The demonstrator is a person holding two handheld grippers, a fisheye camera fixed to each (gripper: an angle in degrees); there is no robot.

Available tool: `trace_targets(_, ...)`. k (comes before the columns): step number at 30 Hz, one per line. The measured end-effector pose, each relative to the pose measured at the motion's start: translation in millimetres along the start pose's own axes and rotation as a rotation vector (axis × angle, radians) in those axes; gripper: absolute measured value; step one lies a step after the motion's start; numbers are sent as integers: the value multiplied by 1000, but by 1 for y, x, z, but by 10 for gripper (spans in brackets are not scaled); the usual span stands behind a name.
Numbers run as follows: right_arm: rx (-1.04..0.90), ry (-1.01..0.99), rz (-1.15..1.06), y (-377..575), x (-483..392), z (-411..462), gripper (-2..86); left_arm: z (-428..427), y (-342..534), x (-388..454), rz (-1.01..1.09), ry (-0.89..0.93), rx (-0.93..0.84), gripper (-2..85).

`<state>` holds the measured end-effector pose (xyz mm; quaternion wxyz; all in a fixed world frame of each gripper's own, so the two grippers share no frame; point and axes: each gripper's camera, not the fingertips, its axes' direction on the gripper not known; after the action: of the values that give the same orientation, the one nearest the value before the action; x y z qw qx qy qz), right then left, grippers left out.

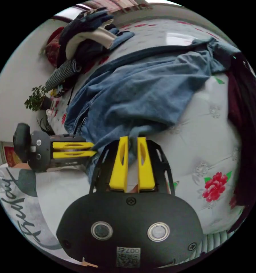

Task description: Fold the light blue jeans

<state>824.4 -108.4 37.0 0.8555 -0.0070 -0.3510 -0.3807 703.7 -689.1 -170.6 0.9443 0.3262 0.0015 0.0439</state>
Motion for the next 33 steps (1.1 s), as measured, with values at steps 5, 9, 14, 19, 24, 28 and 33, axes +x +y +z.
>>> trace_targets(5,-85,-398,-379,-17,-83,2,5,-10,135,-85,-397,-176,-83,-5)
trace_targets(9,-73,-392,-520,-28,-114,-15,12,-7,245,-162,-774,-379,-310,-8)
trace_targets(14,52,-223,-202,-59,-24,-53,44,-41,324,-180,-1040,-250,-147,-6)
trace_targets(19,220,-125,128,-104,69,-112,82,-50,373,-173,-1212,-79,42,4)
trace_targets(24,278,-68,253,-170,103,-136,99,-20,368,-178,-1194,-68,-87,30)
trace_targets(28,198,-14,311,-223,118,-128,87,-7,358,-180,-1160,-99,-163,9)
trace_targets(33,67,-1,306,-238,133,-116,15,-8,350,-179,-1090,-168,-226,-7)
